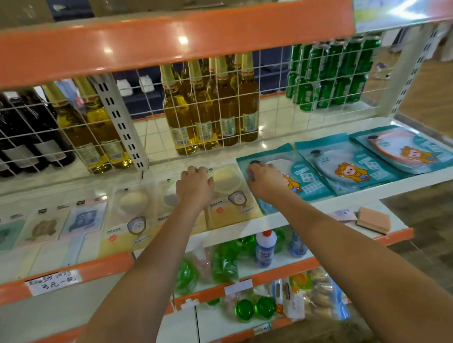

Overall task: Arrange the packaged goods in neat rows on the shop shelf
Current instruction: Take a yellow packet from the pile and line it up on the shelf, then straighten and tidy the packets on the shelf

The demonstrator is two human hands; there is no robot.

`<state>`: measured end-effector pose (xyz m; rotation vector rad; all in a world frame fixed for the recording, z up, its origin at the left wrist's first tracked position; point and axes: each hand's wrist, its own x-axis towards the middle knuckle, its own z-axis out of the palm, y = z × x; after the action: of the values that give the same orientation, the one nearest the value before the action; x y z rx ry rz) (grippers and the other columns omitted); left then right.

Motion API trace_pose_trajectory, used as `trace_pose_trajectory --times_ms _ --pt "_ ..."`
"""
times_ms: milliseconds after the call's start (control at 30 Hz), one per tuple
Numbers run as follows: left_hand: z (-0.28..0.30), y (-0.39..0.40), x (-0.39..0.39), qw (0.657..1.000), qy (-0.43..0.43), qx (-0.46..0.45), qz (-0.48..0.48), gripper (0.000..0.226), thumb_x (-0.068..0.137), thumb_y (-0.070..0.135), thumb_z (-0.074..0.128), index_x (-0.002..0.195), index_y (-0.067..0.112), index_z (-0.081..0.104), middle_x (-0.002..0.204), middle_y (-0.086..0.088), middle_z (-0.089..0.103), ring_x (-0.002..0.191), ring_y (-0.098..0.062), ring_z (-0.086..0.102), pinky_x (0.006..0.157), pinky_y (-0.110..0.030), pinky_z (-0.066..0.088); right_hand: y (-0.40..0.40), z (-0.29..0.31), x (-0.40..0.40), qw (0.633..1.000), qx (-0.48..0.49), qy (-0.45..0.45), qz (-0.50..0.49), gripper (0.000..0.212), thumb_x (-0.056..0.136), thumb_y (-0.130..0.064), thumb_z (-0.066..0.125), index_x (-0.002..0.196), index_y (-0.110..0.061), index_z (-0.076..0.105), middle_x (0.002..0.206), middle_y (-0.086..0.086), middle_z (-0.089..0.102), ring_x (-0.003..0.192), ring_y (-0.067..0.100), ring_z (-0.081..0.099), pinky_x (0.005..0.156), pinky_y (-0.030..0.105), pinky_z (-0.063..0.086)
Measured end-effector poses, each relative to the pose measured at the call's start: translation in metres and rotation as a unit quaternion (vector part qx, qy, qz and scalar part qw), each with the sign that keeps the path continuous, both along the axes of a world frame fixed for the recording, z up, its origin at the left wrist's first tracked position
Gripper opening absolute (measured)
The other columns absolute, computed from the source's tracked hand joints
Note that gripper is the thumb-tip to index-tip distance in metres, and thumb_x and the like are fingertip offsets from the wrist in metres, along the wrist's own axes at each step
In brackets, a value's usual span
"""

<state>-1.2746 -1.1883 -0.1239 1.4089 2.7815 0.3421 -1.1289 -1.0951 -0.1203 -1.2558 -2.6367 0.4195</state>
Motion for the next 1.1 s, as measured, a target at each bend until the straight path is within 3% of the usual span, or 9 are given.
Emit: trace_pose_trajectory --times_ms 133,467,833,1100 --pt "0.012 -0.005 0.005 0.999 0.003 0.021 0.031 0.038 0.100 0.034 0.036 0.133 0.020 0.048 0.136 -0.009 0.045 0.126 -0.029 0.039 0.099 -0.044 0.034 -0.005 0.006 -0.020 1.000 0.001 0.004 0.027 0.038 0.097 -0.021 0.043 0.134 -0.014 0.045 0.138 0.011 0.046 0.127 0.028 0.039 0.102 0.039 0.035" --pt "0.009 -0.050 0.001 0.991 -0.015 0.016 0.132 0.040 0.099 0.037 0.038 0.135 0.022 0.047 0.139 -0.008 0.045 0.128 -0.029 0.038 0.099 -0.042 0.036 -0.045 -0.007 -0.074 0.988 0.023 0.002 0.154 0.037 0.099 -0.025 0.038 0.134 -0.017 0.044 0.140 0.008 0.042 0.131 0.027 0.034 0.102 0.041 0.033" --pt "0.007 -0.186 -0.031 0.957 -0.002 0.020 0.289 0.040 0.098 0.032 0.042 0.133 0.013 0.048 0.136 -0.010 0.048 0.127 -0.030 0.040 0.100 -0.042 0.035 -0.154 0.000 -0.144 0.945 0.029 -0.002 0.325 0.037 0.099 -0.025 0.037 0.133 -0.013 0.046 0.136 0.010 0.045 0.126 0.029 0.038 0.098 0.040 0.037" --pt "0.011 -0.308 -0.077 0.928 -0.002 0.015 0.373 0.041 0.098 0.036 0.042 0.133 0.016 0.048 0.137 -0.009 0.046 0.129 -0.029 0.037 0.101 -0.042 0.033 -0.260 0.012 -0.210 0.913 0.040 0.019 0.406 0.038 0.098 -0.027 0.039 0.132 -0.013 0.046 0.136 0.012 0.046 0.125 0.031 0.039 0.099 0.040 0.036"
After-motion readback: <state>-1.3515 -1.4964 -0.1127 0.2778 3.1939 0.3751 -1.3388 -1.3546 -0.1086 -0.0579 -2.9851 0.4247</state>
